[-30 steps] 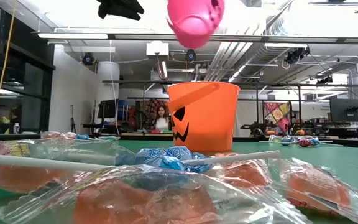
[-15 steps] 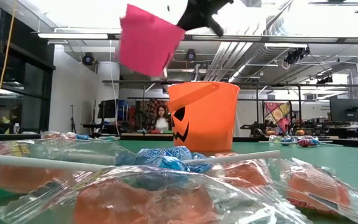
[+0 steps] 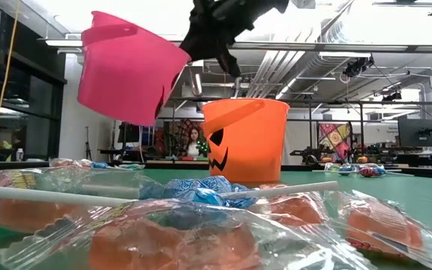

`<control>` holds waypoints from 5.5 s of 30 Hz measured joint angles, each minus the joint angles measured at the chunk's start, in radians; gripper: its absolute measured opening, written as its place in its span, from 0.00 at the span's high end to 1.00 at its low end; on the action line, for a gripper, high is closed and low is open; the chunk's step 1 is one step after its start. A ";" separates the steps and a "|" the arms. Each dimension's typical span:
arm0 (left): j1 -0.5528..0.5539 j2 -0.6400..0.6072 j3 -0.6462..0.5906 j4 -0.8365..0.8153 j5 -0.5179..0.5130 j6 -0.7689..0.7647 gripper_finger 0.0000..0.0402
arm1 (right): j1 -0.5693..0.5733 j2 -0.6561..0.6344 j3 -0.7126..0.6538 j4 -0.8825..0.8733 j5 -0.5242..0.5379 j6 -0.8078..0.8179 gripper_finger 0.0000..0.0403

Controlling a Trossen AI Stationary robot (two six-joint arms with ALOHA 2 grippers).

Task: Sort candy by brand, put in halloween buckets
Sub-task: Put the green gummy from the pink bucket to the orange bucket, then put the orange gummy into the orange bucket

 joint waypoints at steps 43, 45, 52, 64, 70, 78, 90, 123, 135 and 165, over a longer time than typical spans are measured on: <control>0.359 0.172 -0.040 -0.531 0.178 -0.308 0.65 | -0.136 -0.304 0.000 -0.302 0.149 -0.071 0.70; 0.457 0.226 -0.062 -0.516 0.259 -0.239 0.65 | -0.144 -0.358 0.000 -0.368 0.181 -0.070 0.70; 0.724 0.423 -0.087 -0.472 0.317 -0.078 0.65 | -0.101 -0.521 0.000 -0.681 0.367 0.009 0.70; 0.950 0.649 -0.087 -0.459 0.342 0.028 0.65 | 0.015 -0.560 0.000 -0.843 0.527 0.137 0.70; 1.005 0.735 -0.087 -0.490 0.377 0.046 0.65 | 0.019 -0.549 -0.042 -0.835 0.527 0.152 0.70; 1.045 0.836 -0.087 -0.542 0.382 0.080 0.65 | 0.019 -0.550 -0.157 -0.804 0.488 0.203 0.70; 1.071 0.929 -0.087 -0.552 0.426 0.148 0.76 | 0.019 -0.551 -0.204 -0.737 0.467 0.199 0.70; 0.177 0.704 0.038 0.234 0.510 -0.247 1.00 | 0.092 -0.694 -0.204 -0.727 0.645 0.278 0.70; 0.193 0.877 0.142 0.201 0.499 -0.194 0.74 | 0.091 -0.694 -0.204 -0.735 0.600 0.268 0.70; 0.193 0.109 0.069 -0.186 0.182 -0.222 0.58 | 0.603 -0.022 -0.267 -0.173 -0.032 -0.361 0.68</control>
